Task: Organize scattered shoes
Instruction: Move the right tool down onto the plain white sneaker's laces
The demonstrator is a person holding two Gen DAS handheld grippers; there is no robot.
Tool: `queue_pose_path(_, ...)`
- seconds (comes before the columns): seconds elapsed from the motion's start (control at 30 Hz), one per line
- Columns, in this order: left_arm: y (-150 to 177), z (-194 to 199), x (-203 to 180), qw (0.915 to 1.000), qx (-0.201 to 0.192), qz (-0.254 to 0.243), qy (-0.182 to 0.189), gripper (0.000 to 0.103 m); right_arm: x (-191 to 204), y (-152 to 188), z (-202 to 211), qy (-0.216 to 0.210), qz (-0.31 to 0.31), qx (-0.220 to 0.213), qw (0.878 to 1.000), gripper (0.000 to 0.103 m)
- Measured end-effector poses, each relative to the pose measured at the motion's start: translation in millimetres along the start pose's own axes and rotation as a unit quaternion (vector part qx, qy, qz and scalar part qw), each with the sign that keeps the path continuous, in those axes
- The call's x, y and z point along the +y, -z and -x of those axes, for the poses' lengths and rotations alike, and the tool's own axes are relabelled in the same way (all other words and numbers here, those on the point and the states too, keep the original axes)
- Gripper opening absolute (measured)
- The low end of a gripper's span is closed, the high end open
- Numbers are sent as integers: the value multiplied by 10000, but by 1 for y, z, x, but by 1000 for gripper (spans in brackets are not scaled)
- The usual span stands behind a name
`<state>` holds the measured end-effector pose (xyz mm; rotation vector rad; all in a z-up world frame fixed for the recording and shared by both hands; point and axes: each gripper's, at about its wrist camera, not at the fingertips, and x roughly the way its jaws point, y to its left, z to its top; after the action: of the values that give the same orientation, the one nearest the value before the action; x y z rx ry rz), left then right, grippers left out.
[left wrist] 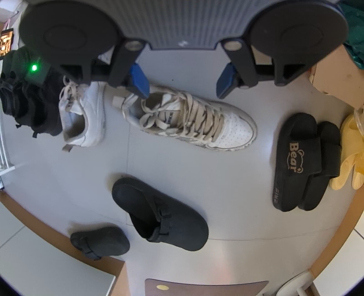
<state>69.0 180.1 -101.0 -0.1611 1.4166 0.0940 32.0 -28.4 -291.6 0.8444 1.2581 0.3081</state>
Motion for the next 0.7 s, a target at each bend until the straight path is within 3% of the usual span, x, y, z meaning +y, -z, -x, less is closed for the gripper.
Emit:
queue_pose_path(0.43, 1, -2, -5, 10000, 52, -42, 29, 67, -8, -8, 21, 32, 1, -697, 9976, 32)
queue_pose_path(0.57, 2, -2, -7, 10000, 48, -51, 47, 68, -13, -2, 27, -66, -176, -704, 9973, 34)
queue_pose_path(0.7, 2, -2, -6, 10000, 51, 13, 62, 67, -9, 7, 22, -159, -136, -571, 9982, 49)
